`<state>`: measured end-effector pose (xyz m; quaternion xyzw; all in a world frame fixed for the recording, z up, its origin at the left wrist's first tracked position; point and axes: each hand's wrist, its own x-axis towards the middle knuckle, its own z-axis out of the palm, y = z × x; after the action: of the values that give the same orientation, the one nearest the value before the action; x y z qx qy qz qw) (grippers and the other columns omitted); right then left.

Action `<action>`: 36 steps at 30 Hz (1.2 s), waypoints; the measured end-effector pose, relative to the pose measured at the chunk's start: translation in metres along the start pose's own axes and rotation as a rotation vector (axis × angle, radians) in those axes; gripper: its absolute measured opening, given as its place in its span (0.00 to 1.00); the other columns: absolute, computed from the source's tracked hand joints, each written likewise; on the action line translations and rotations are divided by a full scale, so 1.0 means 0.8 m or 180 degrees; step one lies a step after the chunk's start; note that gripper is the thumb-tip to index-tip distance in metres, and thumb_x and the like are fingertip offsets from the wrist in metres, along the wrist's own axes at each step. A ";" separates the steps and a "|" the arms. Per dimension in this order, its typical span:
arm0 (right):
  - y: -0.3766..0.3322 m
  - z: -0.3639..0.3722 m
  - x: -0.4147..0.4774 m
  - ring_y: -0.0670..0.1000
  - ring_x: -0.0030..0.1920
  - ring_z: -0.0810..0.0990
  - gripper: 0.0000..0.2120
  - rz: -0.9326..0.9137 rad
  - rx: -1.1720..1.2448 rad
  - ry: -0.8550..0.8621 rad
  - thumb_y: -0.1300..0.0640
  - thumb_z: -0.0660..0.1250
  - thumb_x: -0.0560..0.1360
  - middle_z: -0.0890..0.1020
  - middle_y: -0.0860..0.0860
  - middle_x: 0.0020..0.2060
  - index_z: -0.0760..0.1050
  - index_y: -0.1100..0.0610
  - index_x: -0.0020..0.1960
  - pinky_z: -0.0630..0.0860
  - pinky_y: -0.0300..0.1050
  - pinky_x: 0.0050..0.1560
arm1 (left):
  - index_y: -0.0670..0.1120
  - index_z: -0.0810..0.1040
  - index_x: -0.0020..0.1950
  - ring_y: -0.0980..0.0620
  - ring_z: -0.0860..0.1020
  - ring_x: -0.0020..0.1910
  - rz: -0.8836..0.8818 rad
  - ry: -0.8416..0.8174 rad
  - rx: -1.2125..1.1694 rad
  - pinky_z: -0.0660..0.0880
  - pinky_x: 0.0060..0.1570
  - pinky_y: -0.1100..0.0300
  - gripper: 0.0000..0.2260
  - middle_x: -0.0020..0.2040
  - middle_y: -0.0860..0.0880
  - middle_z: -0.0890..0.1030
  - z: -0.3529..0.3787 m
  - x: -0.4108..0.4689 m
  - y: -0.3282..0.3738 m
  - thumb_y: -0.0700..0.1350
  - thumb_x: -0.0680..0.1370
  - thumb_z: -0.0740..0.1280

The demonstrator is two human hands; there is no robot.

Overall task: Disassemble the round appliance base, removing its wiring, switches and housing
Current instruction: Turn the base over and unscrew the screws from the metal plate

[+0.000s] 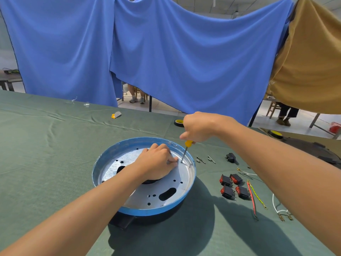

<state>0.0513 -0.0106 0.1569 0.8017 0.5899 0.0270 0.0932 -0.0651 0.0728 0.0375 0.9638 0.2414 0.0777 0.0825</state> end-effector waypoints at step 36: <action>0.007 0.006 0.017 0.56 0.37 0.71 0.20 0.0319 0.0394 0.0396 0.44 0.61 0.79 0.70 0.53 0.32 0.68 0.57 0.34 0.63 0.44 0.32 | 0.54 0.84 0.50 0.47 0.64 0.54 -0.0010 -0.0371 -0.0109 0.66 0.48 0.50 0.14 0.53 0.52 0.71 -0.018 0.016 -0.002 0.56 0.81 0.60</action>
<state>0.0612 -0.0001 0.1521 0.8312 0.5542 0.0449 0.0052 -0.0571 0.0820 0.0526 0.9648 0.2363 0.0254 0.1130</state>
